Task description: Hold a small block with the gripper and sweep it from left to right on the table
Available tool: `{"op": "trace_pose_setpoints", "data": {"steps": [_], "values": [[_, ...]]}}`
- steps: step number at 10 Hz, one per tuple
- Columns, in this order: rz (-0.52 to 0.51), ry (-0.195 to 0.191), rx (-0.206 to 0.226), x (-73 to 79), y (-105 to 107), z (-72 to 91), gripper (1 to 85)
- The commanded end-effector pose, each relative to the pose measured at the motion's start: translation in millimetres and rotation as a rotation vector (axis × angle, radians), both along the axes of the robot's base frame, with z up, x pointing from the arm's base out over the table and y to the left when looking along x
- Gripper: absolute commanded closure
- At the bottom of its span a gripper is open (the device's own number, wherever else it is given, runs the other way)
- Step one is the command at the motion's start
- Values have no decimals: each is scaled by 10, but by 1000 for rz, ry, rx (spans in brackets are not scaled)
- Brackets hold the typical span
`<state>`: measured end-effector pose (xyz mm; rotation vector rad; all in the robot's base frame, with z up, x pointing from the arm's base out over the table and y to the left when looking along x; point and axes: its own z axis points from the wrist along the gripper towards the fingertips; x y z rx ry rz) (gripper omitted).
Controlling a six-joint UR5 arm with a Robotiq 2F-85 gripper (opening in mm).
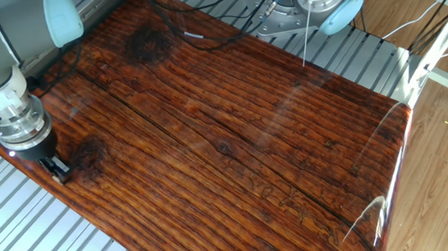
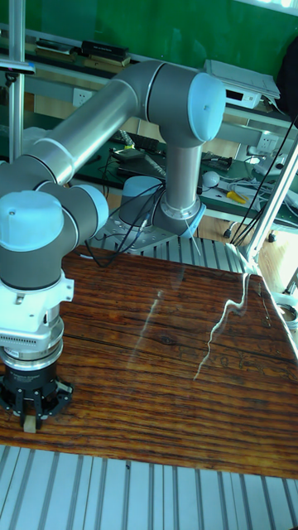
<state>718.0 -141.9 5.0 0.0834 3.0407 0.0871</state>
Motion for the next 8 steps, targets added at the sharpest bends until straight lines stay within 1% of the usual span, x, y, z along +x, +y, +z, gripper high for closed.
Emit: {"op": "trace_pose_setpoints", "data": {"steps": [1,8], "values": [[-16,-8,3,17,22,9,847],[-20,-10,1,24,35,14,847]]}}
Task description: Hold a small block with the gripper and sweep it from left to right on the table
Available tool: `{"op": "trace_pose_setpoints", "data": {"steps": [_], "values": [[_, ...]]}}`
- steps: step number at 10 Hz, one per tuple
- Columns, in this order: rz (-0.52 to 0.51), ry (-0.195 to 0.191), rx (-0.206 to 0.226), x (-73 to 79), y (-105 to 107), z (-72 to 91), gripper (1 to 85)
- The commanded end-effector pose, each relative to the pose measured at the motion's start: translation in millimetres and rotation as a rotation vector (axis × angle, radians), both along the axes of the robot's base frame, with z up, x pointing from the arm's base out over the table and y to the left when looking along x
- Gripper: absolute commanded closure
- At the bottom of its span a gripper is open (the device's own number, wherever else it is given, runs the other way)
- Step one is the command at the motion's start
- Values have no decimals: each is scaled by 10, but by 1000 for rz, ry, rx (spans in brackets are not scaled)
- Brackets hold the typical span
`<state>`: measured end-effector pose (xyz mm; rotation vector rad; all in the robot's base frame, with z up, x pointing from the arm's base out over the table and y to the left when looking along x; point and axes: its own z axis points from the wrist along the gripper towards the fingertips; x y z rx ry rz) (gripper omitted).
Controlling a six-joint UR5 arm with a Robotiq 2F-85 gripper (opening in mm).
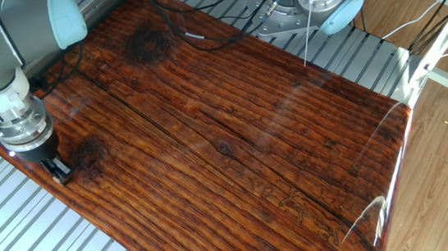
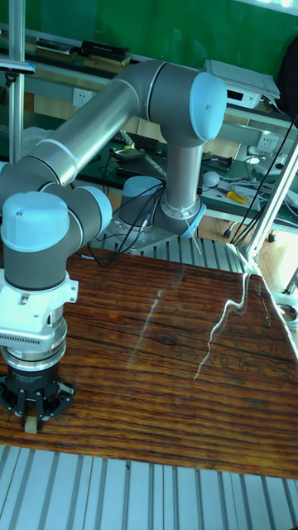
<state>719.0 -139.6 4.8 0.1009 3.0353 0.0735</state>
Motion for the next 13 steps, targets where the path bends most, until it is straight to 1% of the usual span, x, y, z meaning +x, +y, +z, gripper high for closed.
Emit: {"op": "trace_pose_setpoints", "data": {"steps": [1,7,13], "values": [[-13,-5,9,14,15,16,847],[-10,-8,6,23,52,15,847],[4,-2,9,0,86,5,847]]}}
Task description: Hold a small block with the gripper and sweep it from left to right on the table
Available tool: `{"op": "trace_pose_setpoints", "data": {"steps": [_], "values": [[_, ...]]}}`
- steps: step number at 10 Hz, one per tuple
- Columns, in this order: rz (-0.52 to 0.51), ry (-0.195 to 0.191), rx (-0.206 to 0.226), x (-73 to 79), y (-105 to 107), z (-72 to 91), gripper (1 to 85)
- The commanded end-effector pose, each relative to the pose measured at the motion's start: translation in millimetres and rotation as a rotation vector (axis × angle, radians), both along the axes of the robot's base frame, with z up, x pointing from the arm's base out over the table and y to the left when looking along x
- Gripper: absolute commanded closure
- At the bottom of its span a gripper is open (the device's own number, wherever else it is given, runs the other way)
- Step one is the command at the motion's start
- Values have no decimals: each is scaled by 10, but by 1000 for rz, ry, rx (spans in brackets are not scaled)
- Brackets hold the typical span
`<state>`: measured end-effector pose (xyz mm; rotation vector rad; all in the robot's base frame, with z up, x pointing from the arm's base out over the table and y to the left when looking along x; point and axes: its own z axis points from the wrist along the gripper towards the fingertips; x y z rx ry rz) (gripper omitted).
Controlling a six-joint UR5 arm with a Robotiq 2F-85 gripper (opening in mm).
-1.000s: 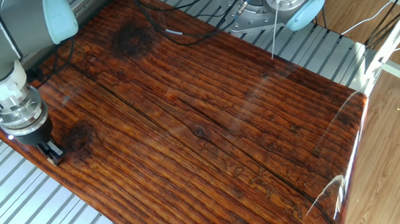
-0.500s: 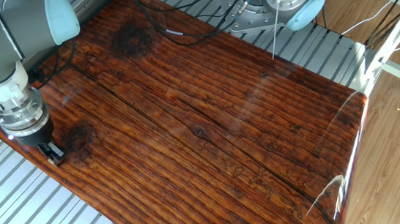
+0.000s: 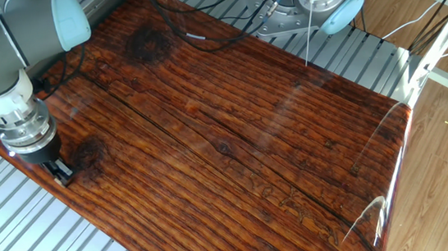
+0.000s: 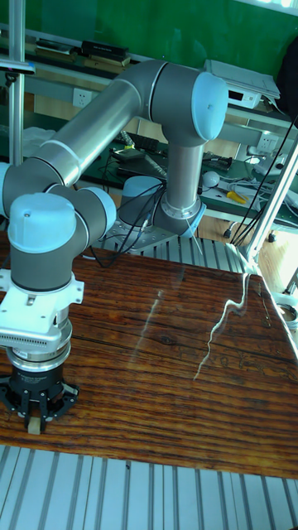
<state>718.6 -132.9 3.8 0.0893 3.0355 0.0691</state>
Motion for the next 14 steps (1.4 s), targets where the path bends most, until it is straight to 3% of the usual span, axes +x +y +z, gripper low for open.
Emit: {"op": "trace_pose_setpoints", "data": {"steps": [1,14], "values": [[0,4,18,-6,25,24,847],[-13,12,10,-22,98,20,847]]}}
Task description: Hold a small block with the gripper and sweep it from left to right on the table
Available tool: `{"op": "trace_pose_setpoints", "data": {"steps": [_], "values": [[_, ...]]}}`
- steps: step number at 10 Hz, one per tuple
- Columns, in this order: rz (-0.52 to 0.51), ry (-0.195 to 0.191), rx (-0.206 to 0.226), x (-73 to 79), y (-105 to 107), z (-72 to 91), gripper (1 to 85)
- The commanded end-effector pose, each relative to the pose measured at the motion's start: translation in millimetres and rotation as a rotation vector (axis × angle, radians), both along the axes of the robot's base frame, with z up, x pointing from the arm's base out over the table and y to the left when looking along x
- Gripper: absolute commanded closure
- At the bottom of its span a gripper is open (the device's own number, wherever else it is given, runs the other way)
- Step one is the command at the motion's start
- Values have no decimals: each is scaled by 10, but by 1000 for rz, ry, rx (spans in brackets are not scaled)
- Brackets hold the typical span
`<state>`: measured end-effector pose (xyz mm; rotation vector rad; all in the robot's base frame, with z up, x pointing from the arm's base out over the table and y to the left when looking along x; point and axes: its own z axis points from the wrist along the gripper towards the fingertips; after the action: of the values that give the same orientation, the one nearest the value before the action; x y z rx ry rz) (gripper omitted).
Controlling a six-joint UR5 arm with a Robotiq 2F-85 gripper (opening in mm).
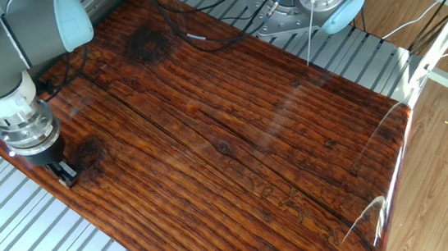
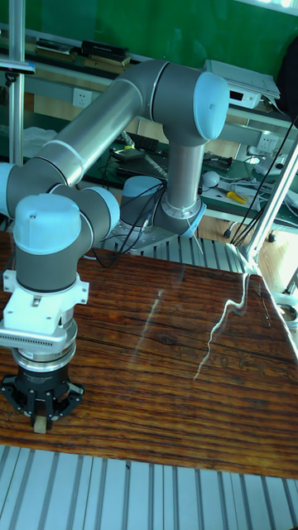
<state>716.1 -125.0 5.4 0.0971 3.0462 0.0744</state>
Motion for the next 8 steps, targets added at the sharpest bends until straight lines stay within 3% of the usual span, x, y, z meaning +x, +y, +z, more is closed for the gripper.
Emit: {"op": "trace_pose_setpoints", "data": {"steps": [1,8], "values": [[-16,3,1,7,41,-4,847],[-21,14,-3,-2,57,4,847]]}}
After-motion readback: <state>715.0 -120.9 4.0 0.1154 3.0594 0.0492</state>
